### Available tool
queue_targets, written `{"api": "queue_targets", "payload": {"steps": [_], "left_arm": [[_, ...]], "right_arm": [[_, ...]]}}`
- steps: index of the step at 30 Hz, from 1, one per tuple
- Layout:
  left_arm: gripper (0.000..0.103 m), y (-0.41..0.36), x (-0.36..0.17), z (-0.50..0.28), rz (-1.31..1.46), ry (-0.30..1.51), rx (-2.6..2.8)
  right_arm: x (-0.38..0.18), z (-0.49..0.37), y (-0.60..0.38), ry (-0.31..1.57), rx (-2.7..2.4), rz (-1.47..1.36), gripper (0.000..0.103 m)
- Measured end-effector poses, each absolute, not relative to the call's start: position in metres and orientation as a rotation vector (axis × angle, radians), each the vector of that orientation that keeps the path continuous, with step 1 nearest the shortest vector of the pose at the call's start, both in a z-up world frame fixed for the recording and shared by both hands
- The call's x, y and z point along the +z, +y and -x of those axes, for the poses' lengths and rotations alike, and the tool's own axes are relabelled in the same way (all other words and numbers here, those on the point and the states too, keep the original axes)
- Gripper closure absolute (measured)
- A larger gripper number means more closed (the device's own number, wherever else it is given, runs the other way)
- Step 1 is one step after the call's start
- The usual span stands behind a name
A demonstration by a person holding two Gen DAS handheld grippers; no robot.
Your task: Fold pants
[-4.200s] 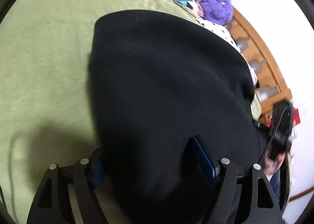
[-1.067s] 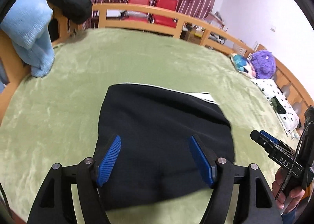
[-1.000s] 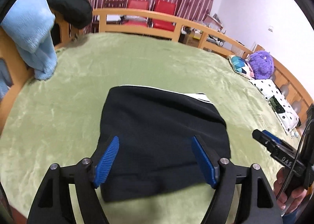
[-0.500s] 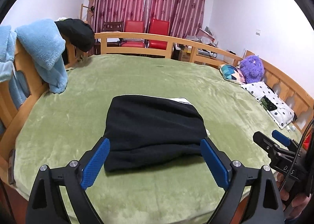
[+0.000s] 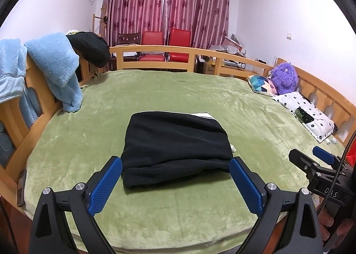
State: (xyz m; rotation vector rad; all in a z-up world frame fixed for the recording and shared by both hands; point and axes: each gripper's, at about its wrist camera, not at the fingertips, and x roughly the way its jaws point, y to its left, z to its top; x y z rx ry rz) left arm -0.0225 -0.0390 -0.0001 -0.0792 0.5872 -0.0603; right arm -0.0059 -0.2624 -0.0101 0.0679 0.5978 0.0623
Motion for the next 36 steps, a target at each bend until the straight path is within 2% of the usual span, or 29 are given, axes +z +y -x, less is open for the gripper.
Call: {"api": "queue_targets", "payload": {"steps": [36], "left_arm": [[0.005,-0.038,0.000,0.024,0.099,0.594,-0.061]], "right_arm": [[-0.005,0.018,-0.245,0.589,0.055,-0.060,0.000]]}}
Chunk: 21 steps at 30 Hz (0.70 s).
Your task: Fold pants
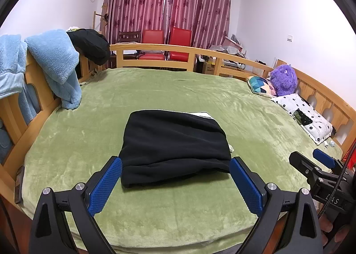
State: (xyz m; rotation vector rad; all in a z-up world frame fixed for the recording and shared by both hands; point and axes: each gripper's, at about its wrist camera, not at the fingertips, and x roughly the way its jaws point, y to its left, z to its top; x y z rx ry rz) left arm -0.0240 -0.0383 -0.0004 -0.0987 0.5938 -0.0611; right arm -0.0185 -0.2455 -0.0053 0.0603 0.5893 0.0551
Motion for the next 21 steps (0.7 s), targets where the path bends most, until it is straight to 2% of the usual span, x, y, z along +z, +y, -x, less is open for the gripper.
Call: {"api": "queue_targets", "payload": {"steps": [21], "left_arm": [[0.005,-0.0353,-0.0004,0.0225,0.099,0.591,-0.066]], "right_arm": [[-0.0008,0.0199,-0.2372,0.587,0.050,-0.066,0.000]]}}
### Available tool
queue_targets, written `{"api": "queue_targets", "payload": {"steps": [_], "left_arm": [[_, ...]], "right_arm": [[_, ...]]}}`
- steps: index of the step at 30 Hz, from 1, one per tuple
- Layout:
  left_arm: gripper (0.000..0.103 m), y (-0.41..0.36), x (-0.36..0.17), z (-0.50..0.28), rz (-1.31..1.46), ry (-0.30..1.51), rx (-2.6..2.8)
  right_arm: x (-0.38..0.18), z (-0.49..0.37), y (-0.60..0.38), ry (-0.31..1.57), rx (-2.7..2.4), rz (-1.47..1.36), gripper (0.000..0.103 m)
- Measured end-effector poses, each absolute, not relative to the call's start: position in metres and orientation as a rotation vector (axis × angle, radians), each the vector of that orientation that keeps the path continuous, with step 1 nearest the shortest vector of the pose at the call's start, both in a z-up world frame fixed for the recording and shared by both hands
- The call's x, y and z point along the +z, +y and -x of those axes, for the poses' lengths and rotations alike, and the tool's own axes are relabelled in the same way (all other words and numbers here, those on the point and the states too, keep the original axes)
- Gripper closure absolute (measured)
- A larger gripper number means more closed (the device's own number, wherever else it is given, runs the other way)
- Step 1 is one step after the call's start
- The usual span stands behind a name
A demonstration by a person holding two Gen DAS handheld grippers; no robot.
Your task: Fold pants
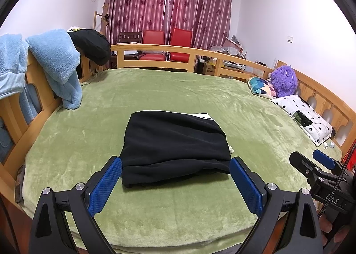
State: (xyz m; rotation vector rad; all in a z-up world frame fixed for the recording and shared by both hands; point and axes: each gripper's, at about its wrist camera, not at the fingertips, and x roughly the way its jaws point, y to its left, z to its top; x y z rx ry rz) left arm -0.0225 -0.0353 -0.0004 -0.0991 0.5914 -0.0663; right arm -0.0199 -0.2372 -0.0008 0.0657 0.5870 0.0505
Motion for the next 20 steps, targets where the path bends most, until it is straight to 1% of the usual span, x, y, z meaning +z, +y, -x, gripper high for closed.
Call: {"api": "queue_targets", "payload": {"steps": [20], "left_arm": [[0.005,-0.042,0.005,0.023,0.104,0.592,-0.064]], "right_arm": [[0.003,0.020,-0.222,0.583,0.042,-0.070,0.000]]}}
